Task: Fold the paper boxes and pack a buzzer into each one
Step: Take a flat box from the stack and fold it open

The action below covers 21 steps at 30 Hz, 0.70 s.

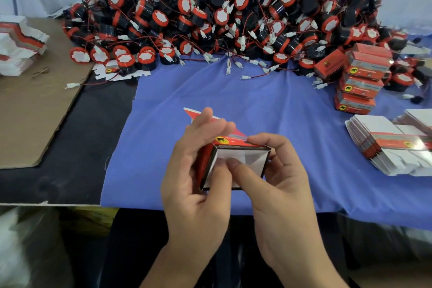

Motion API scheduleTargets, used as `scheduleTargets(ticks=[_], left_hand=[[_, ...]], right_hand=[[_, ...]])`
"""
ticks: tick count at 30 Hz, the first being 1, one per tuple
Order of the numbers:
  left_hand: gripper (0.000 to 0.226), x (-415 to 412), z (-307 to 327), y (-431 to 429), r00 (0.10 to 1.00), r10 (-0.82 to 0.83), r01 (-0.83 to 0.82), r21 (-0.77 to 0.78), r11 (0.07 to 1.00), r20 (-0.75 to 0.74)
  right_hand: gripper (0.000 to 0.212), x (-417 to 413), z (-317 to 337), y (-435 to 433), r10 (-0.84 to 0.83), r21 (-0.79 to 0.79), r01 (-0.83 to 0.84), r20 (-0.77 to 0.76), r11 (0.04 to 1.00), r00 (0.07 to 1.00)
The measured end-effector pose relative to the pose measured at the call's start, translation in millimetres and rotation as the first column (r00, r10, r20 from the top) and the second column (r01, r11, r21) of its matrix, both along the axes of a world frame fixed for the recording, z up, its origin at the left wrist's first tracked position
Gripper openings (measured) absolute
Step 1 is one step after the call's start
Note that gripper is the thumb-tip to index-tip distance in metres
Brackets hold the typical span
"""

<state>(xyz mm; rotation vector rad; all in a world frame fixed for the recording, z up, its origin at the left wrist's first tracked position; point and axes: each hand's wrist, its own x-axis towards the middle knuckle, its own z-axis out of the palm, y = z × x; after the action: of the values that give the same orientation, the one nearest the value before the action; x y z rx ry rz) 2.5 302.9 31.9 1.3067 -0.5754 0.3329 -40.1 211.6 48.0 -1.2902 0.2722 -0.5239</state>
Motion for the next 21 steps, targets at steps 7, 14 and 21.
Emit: scheduleTargets(ticks=[7, 14, 21], left_hand=[[0.043, 5, 1, 7, 0.988, -0.088, 0.088, -0.005, 0.996, -0.13], [0.036, 8, 4, 8, 0.941, -0.175, 0.177, -0.02, 0.984, -0.29], [0.043, 18, 0, 18, 0.83, -0.371, 0.444, 0.09, 0.892, -0.416]], right_hand=[[0.06, -2, 3, 0, -0.02, 0.118, 0.019, 0.011, 0.993, 1.0], [0.084, -3, 3, -9, 0.116, 0.39, -0.143, 0.09, 0.91, 0.989], [0.098, 1, -1, -16, 0.091, 0.116, -0.114, 0.189, 0.987, 0.978]])
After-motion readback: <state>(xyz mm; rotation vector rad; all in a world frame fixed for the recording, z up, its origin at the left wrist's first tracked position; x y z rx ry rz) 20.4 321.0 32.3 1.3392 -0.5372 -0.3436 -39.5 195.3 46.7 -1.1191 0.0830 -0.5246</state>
